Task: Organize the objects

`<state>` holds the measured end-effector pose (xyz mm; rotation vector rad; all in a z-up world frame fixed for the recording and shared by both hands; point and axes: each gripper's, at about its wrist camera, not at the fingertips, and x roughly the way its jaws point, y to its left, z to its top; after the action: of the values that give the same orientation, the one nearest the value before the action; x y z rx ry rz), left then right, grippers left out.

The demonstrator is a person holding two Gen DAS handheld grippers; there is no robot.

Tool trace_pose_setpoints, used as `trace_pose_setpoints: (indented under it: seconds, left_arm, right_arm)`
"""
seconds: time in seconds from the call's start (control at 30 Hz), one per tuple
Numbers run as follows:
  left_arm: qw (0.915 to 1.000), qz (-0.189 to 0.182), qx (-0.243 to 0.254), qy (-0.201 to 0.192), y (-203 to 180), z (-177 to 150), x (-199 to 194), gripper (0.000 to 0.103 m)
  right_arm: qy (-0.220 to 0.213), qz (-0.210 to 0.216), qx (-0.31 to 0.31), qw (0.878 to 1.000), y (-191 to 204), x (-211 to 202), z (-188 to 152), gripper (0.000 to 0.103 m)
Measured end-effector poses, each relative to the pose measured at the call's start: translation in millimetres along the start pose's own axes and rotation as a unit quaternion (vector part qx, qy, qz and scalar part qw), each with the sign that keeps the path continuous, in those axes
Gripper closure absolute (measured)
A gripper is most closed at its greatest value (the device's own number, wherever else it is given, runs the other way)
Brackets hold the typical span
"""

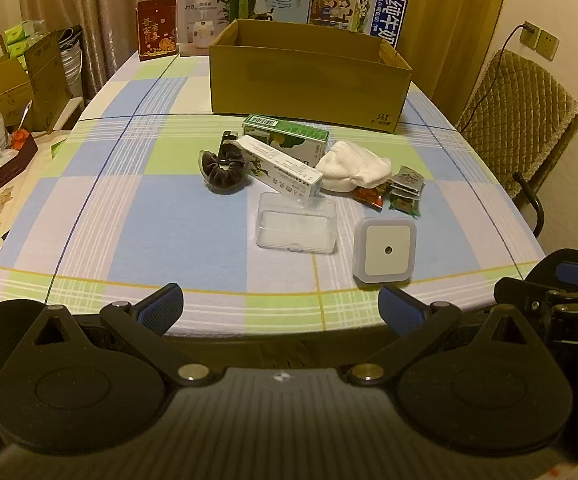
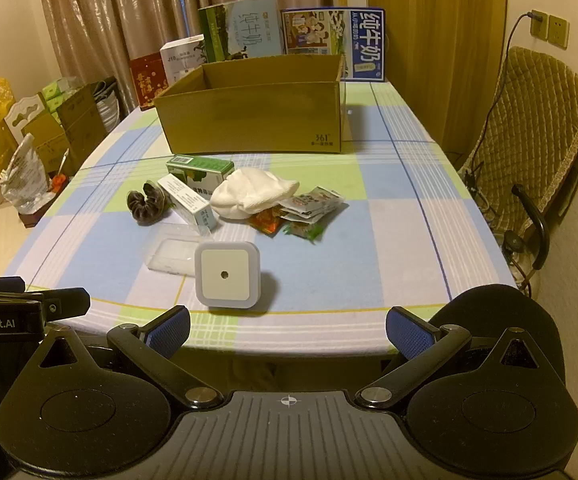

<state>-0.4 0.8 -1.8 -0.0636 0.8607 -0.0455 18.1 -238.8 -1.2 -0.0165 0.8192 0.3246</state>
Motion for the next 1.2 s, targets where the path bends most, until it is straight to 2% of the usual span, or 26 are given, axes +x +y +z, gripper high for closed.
trace_pose_setpoints:
  seconds: [1.2]
  left_arm:
    - [1.0000, -0.005, -0.003, 0.001, 1.5, -0.6, 0.2, 0.001]
  right_arm:
    - [0.003, 0.000, 0.002, 1.000, -0.5, 1.4, 1.3, 0.002]
